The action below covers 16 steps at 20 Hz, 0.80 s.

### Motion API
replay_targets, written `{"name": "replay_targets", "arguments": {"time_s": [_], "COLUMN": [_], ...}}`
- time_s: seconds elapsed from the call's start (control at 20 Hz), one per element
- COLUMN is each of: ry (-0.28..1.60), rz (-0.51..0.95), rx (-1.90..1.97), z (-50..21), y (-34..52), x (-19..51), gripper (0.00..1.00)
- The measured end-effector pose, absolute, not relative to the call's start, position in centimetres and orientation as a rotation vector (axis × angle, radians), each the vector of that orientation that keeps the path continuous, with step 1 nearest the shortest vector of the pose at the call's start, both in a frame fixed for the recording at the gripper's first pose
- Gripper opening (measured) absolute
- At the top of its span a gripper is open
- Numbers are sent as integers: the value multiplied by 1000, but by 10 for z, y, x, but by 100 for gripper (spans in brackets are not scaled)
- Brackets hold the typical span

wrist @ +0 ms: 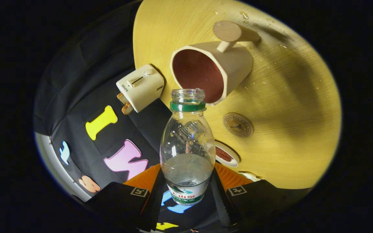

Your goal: Take the bottle from table, then pour the juice into the cup, finally place the bottle on the coaster

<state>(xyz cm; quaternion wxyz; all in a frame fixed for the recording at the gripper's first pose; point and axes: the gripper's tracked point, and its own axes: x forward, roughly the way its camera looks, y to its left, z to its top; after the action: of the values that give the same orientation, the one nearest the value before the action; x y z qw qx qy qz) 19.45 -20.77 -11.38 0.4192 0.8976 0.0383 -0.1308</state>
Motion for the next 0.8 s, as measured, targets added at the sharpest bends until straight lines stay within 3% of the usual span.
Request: {"name": "replay_targets", "arguments": {"time_s": [0.8], "ry": [233], "rz": [-156], "rx": [905], "z": [-53], "y": [-114], "x": [141], "gripper": [74]}}
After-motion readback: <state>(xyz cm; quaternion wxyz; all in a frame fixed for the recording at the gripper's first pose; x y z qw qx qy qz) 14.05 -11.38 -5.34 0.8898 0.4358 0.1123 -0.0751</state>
